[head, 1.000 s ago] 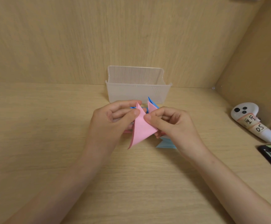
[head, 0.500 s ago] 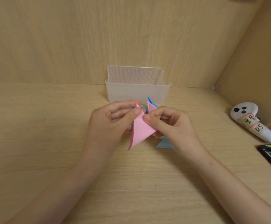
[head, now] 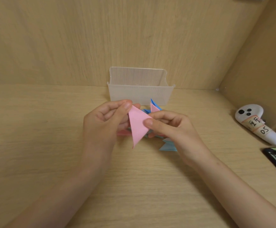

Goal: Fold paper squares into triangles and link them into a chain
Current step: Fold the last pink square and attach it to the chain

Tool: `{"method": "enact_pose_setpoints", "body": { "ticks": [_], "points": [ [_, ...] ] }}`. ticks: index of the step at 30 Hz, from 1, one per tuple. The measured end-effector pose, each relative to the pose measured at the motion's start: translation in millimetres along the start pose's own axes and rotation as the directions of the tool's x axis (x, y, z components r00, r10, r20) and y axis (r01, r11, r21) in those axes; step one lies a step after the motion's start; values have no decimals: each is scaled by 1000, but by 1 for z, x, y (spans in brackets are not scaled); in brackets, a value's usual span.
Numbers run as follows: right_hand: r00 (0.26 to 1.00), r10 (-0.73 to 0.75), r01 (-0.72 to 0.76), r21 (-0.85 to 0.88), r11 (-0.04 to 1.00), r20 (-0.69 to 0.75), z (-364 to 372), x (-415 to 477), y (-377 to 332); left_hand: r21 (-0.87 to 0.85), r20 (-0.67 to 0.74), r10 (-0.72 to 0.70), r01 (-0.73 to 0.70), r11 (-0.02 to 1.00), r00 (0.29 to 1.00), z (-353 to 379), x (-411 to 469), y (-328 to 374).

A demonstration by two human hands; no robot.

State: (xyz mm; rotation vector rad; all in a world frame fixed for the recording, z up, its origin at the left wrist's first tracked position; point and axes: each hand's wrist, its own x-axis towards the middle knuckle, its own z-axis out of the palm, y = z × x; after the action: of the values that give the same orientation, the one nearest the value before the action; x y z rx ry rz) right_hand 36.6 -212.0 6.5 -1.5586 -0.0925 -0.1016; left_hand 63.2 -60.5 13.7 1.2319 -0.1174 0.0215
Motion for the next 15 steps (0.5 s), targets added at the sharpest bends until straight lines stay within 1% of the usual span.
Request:
{"method": "enact_pose_setpoints", "body": {
  "ticks": [2, 5, 11, 15],
  "points": [
    [999, 23, -23, 35, 999, -24, -1, 1, 2, -63, 13, -46, 47, 997, 999, 0, 1, 0],
    [997, 57, -54, 68, 996, -47, -3, 4, 8, -90, 57, -83, 88, 992, 995, -1, 2, -1],
    [994, 101, -89, 230, 969, -41, -3, 6, 11, -96, 64, -93, 99, 990, 994, 0, 0, -4],
    [992, 121, -106, 274, 956, -36, -2, 4, 9, -118, 67, -98, 105, 987, 993, 1, -2, -6]
  ]
}}
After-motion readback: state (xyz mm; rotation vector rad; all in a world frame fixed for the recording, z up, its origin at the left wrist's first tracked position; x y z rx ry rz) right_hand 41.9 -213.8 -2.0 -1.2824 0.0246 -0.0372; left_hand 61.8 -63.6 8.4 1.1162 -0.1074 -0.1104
